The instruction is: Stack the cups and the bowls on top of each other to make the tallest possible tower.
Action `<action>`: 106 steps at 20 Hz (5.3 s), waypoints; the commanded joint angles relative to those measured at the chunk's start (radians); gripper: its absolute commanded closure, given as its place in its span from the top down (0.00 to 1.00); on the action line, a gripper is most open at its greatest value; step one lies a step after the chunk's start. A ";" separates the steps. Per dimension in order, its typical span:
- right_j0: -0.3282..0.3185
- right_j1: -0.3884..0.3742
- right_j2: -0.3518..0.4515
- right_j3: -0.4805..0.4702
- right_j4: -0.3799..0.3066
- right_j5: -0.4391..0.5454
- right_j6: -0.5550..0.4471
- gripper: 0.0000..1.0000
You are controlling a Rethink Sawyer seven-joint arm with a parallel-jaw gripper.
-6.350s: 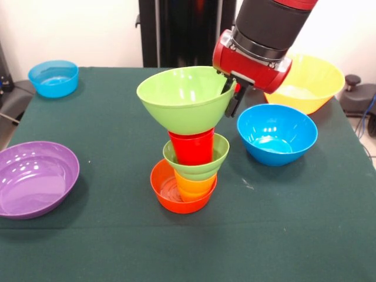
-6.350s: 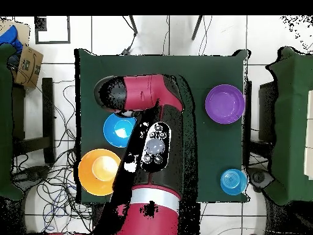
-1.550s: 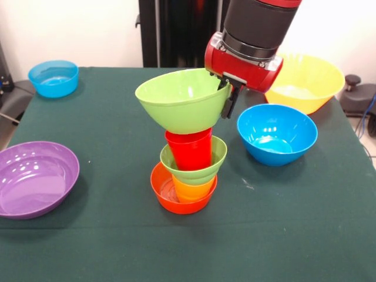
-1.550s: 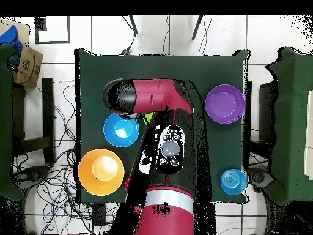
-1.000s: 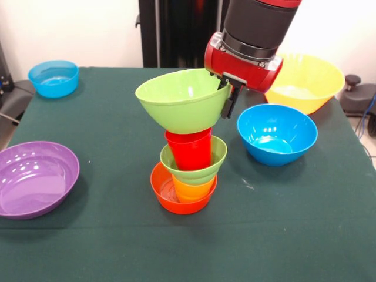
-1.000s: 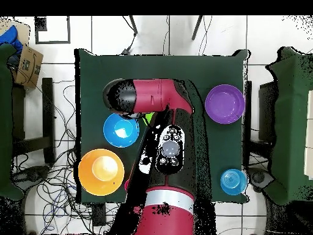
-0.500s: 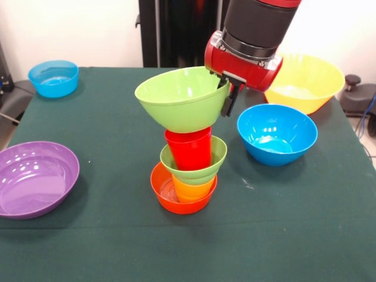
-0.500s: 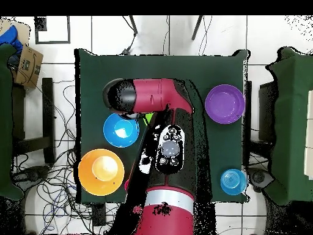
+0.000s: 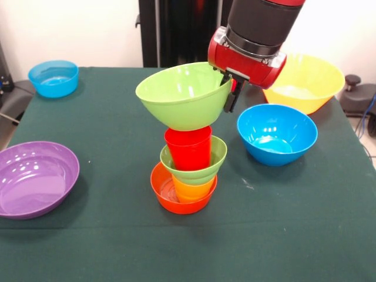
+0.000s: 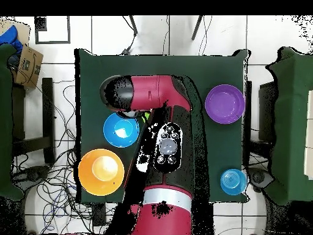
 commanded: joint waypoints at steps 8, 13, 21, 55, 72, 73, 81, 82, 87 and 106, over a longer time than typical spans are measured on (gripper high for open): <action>0.000 0.051 0.107 -0.131 -0.013 0.177 -0.079 0.00; -0.010 0.041 0.110 -0.069 -0.014 0.107 -0.076 0.00; -0.008 0.055 0.105 -0.043 -0.031 0.056 -0.068 0.00; -0.027 0.083 0.118 0.068 -0.036 -0.126 -0.037 0.00; -0.032 0.067 0.117 0.093 -0.035 -0.139 -0.038 0.00; -0.031 0.063 0.117 0.100 -0.035 -0.142 -0.038 0.00; -0.040 0.074 0.118 0.082 -0.038 -0.134 -0.046 0.00; -0.041 0.074 0.118 0.081 -0.038 -0.134 -0.047 0.00; -0.031 0.081 0.119 0.069 -0.036 -0.128 -0.038 0.00; -0.028 0.084 0.116 0.064 -0.037 -0.121 -0.035 0.00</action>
